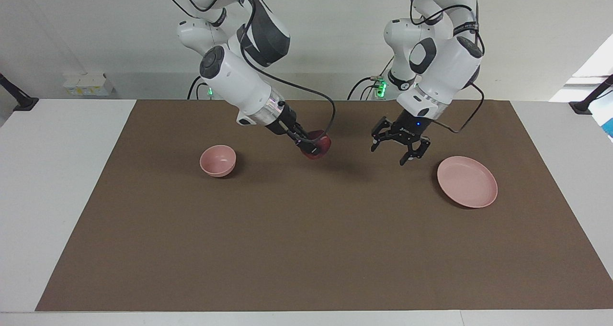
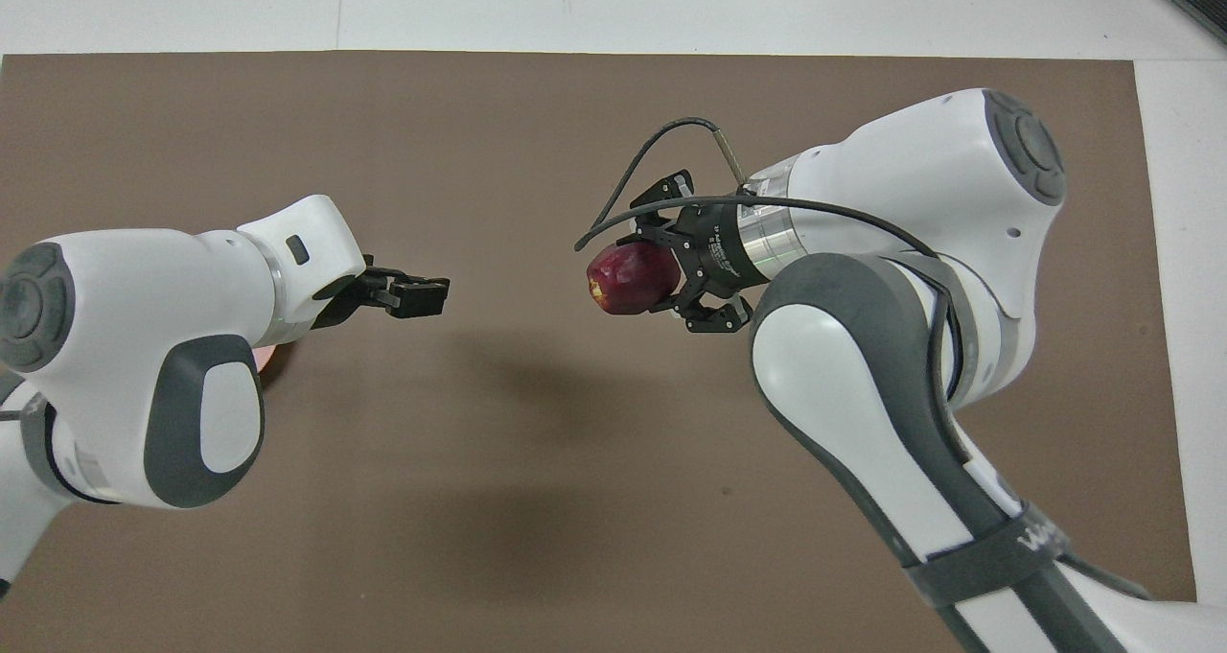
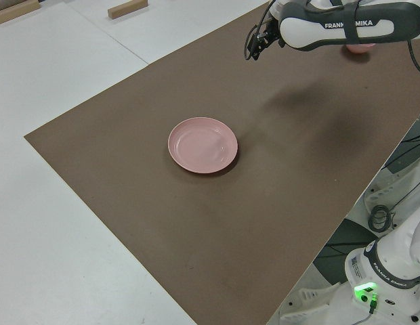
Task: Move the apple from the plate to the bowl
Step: 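Carry the apple with the right gripper over the pink bowl while the left gripper withdraws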
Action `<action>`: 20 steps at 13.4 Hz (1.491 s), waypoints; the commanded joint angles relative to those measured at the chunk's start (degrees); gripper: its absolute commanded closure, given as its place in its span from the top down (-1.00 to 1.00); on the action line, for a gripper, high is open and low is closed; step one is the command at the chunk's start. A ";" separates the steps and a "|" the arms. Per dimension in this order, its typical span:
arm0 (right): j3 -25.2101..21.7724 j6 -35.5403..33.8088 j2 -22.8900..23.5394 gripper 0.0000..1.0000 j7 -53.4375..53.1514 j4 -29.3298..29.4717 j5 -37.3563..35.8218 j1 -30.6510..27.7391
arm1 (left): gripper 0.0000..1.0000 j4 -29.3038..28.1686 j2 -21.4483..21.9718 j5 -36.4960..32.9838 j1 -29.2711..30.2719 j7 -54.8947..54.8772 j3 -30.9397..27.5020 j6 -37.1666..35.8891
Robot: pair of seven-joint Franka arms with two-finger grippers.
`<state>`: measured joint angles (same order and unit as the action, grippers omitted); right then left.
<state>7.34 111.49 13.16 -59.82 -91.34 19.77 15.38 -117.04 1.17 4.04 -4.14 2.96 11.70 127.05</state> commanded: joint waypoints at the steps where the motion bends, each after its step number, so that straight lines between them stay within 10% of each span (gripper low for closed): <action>1: 0.13 -2.85 -0.24 -1.00 8.37 1.34 -5.43 -0.88 | 1.00 7.85 -1.17 -5.44 2.90 2.58 0.25 -11.08; 12: 0.13 -4.37 -5.86 -1.00 49.68 -8.83 -22.92 -8.61 | 1.00 32.48 0.15 -5.97 2.13 -3.13 -7.99 -46.69; 20: 0.04 9.61 -15.27 -1.00 59.12 -32.57 -23.55 -14.24 | 1.00 32.85 2.51 -5.27 2.12 -4.28 -8.45 -48.12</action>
<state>6.85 117.92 1.77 -2.13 -117.78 -2.58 2.22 -84.34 2.27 -0.81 -1.23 -1.10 3.71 79.74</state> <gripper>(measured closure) 0.313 0.000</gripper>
